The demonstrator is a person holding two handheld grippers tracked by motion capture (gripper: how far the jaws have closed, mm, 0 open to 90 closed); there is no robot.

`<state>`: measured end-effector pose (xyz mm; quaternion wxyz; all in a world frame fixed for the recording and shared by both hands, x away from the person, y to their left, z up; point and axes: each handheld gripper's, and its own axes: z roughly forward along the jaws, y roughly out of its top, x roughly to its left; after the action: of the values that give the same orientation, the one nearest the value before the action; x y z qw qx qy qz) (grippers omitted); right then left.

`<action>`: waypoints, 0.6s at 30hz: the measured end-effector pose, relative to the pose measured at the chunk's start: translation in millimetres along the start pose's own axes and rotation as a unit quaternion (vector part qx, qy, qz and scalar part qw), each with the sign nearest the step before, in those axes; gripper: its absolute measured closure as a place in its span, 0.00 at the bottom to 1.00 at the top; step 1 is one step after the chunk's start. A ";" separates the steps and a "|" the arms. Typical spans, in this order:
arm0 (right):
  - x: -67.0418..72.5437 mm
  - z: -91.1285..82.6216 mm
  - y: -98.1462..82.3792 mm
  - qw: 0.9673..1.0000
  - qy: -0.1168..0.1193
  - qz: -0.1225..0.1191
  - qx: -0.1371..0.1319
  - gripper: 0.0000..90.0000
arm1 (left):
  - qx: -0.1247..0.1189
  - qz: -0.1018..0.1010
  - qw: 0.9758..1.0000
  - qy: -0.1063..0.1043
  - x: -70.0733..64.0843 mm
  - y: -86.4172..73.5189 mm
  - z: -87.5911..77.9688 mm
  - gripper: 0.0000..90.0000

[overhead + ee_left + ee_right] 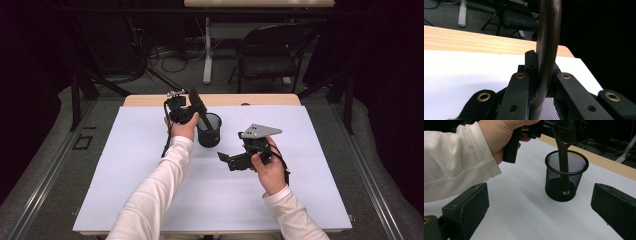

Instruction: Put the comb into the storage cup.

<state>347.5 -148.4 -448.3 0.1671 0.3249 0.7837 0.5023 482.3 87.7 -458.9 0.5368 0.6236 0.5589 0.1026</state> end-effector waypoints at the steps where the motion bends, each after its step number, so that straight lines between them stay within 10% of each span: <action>1: 0.1 0.2 -0.1 1.000 0.000 0.000 0.001 0.02 | 0.000 -0.001 1.000 0.000 -0.2 -0.2 0.2 0.95; 18: 0.5 1.1 -0.6 1.000 0.001 -0.002 0.003 0.03 | 0.005 -0.005 1.000 0.001 5.0 -7.6 3.7 0.95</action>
<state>347.5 -147.5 -449.2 0.1664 0.3239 0.7861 0.4995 482.2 88.2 -468.8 0.5334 0.6232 0.5636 0.0977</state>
